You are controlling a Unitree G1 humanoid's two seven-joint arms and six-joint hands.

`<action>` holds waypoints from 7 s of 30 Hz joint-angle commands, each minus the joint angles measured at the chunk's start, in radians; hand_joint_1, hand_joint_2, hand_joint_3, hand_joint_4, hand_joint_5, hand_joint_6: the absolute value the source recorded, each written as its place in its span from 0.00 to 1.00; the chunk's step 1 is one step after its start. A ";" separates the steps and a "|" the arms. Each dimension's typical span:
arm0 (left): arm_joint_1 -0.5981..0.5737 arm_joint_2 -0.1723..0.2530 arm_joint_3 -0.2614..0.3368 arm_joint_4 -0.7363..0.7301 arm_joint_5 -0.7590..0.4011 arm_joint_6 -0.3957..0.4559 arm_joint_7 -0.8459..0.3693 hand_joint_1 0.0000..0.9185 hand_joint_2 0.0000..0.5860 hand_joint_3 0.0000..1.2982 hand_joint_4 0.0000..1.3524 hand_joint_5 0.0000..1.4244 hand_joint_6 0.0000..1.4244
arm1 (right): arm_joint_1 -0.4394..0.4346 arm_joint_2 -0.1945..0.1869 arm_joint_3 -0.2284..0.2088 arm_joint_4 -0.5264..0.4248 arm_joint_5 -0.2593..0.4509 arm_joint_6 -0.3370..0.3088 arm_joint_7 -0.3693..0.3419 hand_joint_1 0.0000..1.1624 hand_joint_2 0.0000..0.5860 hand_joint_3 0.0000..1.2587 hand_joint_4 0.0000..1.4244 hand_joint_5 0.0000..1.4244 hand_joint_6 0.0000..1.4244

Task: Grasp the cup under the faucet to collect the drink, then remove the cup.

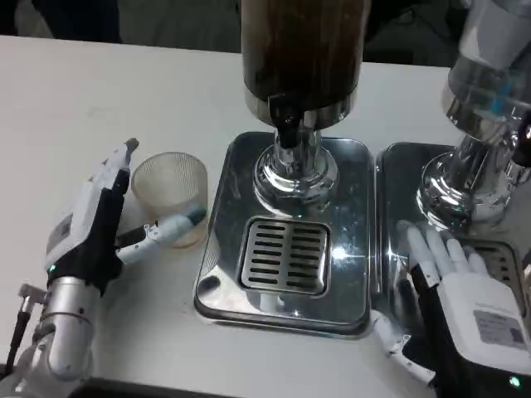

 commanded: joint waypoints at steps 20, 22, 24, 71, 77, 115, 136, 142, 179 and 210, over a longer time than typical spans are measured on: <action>-0.024 -0.021 -0.003 0.031 -0.027 0.016 -0.057 0.44 0.03 0.00 0.00 0.07 0.06 | 0.028 0.019 -0.009 -0.032 0.001 0.008 0.017 0.28 0.81 0.01 0.00 0.00 0.00; -0.026 -0.023 -0.003 0.032 -0.027 0.017 -0.061 0.42 0.03 0.00 0.00 0.07 0.07 | 0.032 0.022 -0.009 -0.034 0.000 0.009 0.017 0.28 0.81 0.01 0.00 0.00 0.00; -0.029 -0.025 -0.003 0.034 -0.028 0.018 -0.064 0.42 0.03 0.00 0.00 0.07 0.07 | 0.035 0.024 -0.010 -0.036 0.001 0.010 0.017 0.28 0.81 0.01 0.00 0.00 0.00; -0.016 -0.029 -0.040 0.009 0.036 -0.009 0.258 0.78 0.00 0.72 0.81 0.82 0.90 | 0.024 0.040 -0.018 -0.019 0.012 0.003 0.020 0.28 0.80 0.01 0.00 0.00 0.00; -0.010 -0.028 -0.051 -0.033 0.053 -0.054 0.280 0.78 0.00 0.71 0.79 0.81 0.89 | 0.019 0.037 -0.022 -0.019 0.014 0.002 0.020 0.28 0.80 0.01 0.00 0.00 0.00; -0.119 -0.200 -0.204 0.007 0.142 -0.037 0.128 0.79 0.00 0.72 0.79 0.82 0.91 | 0.058 0.072 -0.030 -0.055 -0.008 0.024 -0.021 0.28 0.78 0.01 0.00 0.00 0.00; -0.103 -0.158 -0.281 0.006 0.204 -0.020 0.198 0.44 0.03 0.47 0.61 0.71 0.73 | 0.026 0.069 -0.034 -0.023 0.012 0.010 -0.017 0.28 0.78 0.01 0.00 0.00 0.00; -0.092 -0.152 -0.266 0.007 0.183 -0.032 0.187 0.26 0.07 0.38 0.49 0.60 0.53 | 0.015 0.060 -0.037 -0.014 0.030 0.000 -0.016 0.28 0.78 0.01 0.00 0.00 0.00; -0.001 -0.077 -0.086 -0.084 0.045 -0.124 0.167 0.00 0.00 0.25 0.35 0.45 0.33 | -0.124 0.013 -0.078 0.103 0.109 -0.068 -0.007 0.26 0.74 0.01 0.00 0.00 0.00; 0.235 0.011 0.092 -0.904 -0.601 -0.171 -0.720 0.00 0.11 0.00 0.00 0.02 0.00 | -0.095 0.027 -0.100 0.080 0.161 -0.095 -0.020 0.24 0.70 0.00 0.00 0.00 0.00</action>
